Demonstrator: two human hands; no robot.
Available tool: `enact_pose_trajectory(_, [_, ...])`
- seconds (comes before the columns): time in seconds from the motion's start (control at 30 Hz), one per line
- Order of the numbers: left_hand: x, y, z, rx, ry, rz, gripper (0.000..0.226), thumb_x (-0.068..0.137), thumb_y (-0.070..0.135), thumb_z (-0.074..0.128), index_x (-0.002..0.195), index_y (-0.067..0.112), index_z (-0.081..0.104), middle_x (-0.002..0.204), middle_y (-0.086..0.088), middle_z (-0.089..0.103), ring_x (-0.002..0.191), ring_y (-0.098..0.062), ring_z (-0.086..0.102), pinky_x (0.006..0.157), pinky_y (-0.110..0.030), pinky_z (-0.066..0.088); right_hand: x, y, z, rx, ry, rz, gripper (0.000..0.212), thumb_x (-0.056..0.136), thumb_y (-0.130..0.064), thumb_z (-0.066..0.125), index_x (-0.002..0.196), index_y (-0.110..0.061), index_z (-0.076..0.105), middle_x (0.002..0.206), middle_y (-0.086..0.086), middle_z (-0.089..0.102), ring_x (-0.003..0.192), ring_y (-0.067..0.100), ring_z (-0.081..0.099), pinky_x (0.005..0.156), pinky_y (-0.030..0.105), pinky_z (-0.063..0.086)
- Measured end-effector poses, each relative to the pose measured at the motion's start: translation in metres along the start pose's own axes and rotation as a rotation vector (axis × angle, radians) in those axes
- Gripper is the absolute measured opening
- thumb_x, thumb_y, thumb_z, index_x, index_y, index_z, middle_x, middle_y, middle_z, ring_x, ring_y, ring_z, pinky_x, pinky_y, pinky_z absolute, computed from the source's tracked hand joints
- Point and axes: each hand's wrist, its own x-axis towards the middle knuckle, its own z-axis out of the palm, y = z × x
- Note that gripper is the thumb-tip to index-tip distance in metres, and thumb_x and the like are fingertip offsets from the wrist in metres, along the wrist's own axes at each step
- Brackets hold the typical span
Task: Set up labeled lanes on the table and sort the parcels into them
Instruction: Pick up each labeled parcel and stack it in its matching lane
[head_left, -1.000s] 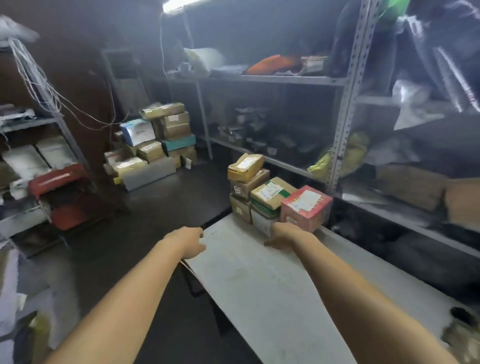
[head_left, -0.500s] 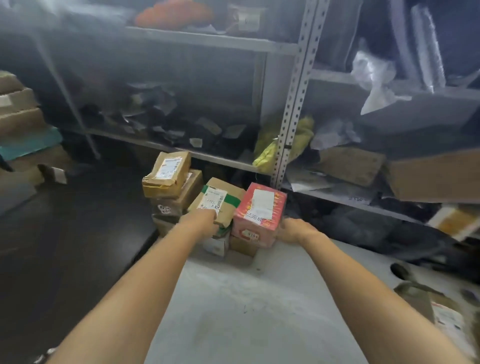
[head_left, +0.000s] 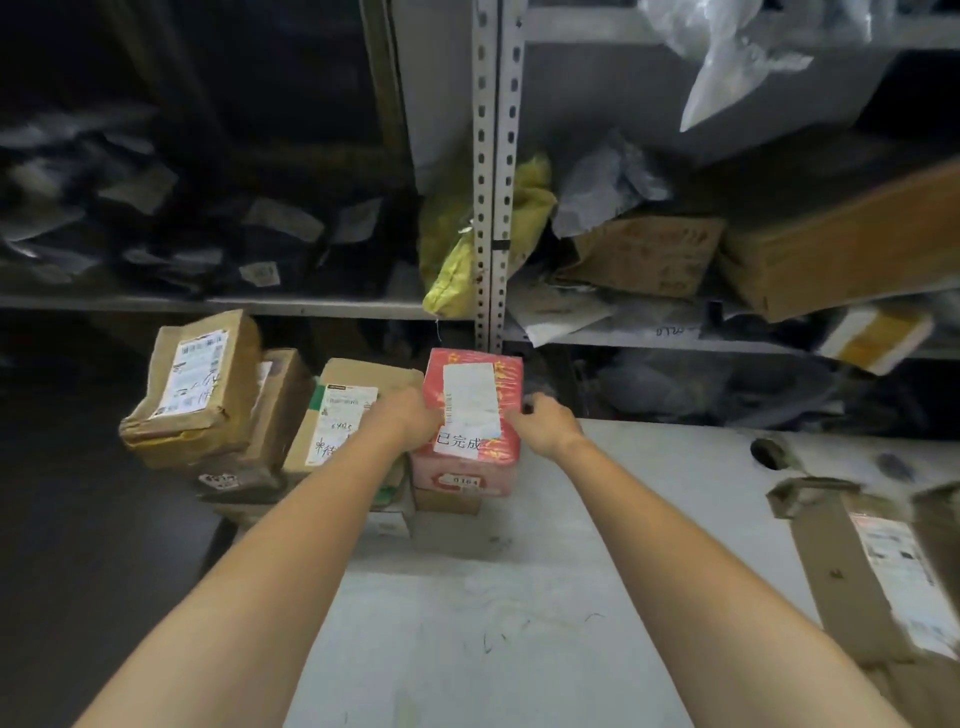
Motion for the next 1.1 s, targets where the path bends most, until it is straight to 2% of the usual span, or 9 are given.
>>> enact_pose_trajectory(0.07, [0.007, 0.002, 0.003, -0.066, -0.03, -0.017, 0.039, 0.102, 0.036, 0.047, 0.13, 0.01, 0.058, 0.131, -0.015, 0.063, 0.117, -0.035, 0.059, 0.095, -0.038, 0.049, 0.006, 0.001, 0.009, 0.13, -0.027, 0.014, 0.035, 0.092, -0.044, 0.063, 0.119, -0.024, 0.054, 0.127, 0.005, 0.066, 0.114, 0.028, 0.063, 0.097, 0.042, 0.051])
enact_pose_trajectory(0.17, [0.013, 0.004, 0.006, -0.156, -0.06, -0.042, 0.038, 0.101, 0.027, 0.052, 0.132, 0.006, 0.055, 0.133, -0.017, 0.061, 0.119, -0.035, 0.058, 0.093, -0.034, 0.047, 0.01, 0.005, 0.019, 0.352, -0.075, 0.067, 0.05, 0.09, -0.036, 0.069, 0.132, -0.026, 0.044, 0.123, -0.002, 0.064, 0.113, 0.024, 0.062, 0.089, 0.038, 0.049])
enact_pose_trajectory(0.3, [0.019, 0.005, 0.01, -0.31, -0.097, -0.082, 0.061, 0.096, 0.023, 0.062, 0.146, 0.006, 0.031, 0.134, -0.015, 0.059, 0.119, -0.033, 0.059, 0.094, -0.038, 0.049, 0.017, 0.013, 0.028, 0.578, -0.043, 0.111, 0.057, 0.087, -0.025, 0.076, 0.135, -0.019, 0.045, 0.119, 0.0, 0.068, 0.105, 0.023, 0.069, 0.092, 0.043, 0.055])
enact_pose_trajectory(0.37, [0.021, 0.006, 0.014, -0.37, -0.087, -0.076, 0.069, 0.097, 0.019, 0.062, 0.151, 0.006, 0.021, 0.135, -0.014, 0.058, 0.119, -0.032, 0.058, 0.091, -0.037, 0.048, 0.017, 0.017, 0.027, 0.642, -0.031, 0.122, 0.052, 0.089, -0.02, 0.075, 0.133, -0.019, 0.046, 0.114, 0.001, 0.068, 0.101, 0.023, 0.07, 0.079, 0.038, 0.058])
enact_pose_trajectory(0.47, [0.019, 0.012, 0.022, -0.484, -0.075, -0.076, 0.046, 0.099, 0.012, 0.059, 0.137, 0.007, 0.034, 0.122, -0.01, 0.06, 0.104, -0.025, 0.06, 0.076, -0.031, 0.048, 0.011, 0.023, 0.022, 0.681, -0.021, 0.148, 0.053, 0.092, -0.02, 0.072, 0.137, -0.021, 0.045, 0.117, 0.002, 0.068, 0.095, 0.019, 0.069, 0.061, 0.029, 0.052])
enact_pose_trajectory(0.57, [0.014, 0.016, 0.027, -0.54, -0.062, -0.04, 0.04, 0.099, 0.009, 0.058, 0.133, 0.01, 0.037, 0.113, -0.006, 0.058, 0.091, -0.017, 0.059, 0.061, -0.024, 0.047, 0.004, 0.029, 0.022, 0.721, 0.016, 0.183, 0.054, 0.092, -0.02, 0.072, 0.139, -0.022, 0.045, 0.117, 0.002, 0.069, 0.092, 0.018, 0.07, 0.059, 0.03, 0.051])
enact_pose_trajectory(0.73, [0.004, 0.018, 0.034, -0.562, -0.049, -0.019, 0.042, 0.098, 0.008, 0.06, 0.135, 0.011, 0.04, 0.104, 0.0, 0.059, 0.074, -0.008, 0.058, 0.054, -0.022, 0.046, -0.021, 0.037, 0.027, 0.757, 0.044, 0.224, 0.048, 0.093, -0.018, 0.069, 0.135, -0.028, 0.047, 0.104, -0.005, 0.069, 0.088, 0.016, 0.07, 0.059, 0.032, 0.052])
enact_pose_trajectory(0.93, [-0.032, 0.029, 0.049, -0.535, -0.174, 0.076, 0.032, 0.1, 0.008, 0.056, 0.13, 0.018, 0.054, 0.119, -0.009, 0.07, 0.087, -0.021, 0.069, 0.064, -0.03, 0.058, -0.072, 0.062, 0.026, 0.782, 0.139, 0.267, 0.044, 0.092, -0.017, 0.069, 0.129, -0.033, 0.05, 0.108, -0.004, 0.069, 0.094, 0.019, 0.07, 0.084, 0.046, 0.059])
enact_pose_trajectory(1.1, [-0.074, 0.053, 0.069, -0.592, -0.253, 0.235, 0.045, 0.098, 0.0, 0.054, 0.14, 0.017, 0.051, 0.122, -0.005, 0.066, 0.099, -0.025, 0.066, 0.073, -0.034, 0.057, -0.135, 0.096, 0.013, 0.848, 0.281, 0.29, 0.042, 0.092, -0.014, 0.067, 0.128, -0.03, 0.053, 0.108, -0.004, 0.069, 0.094, 0.019, 0.07, 0.074, 0.037, 0.058])
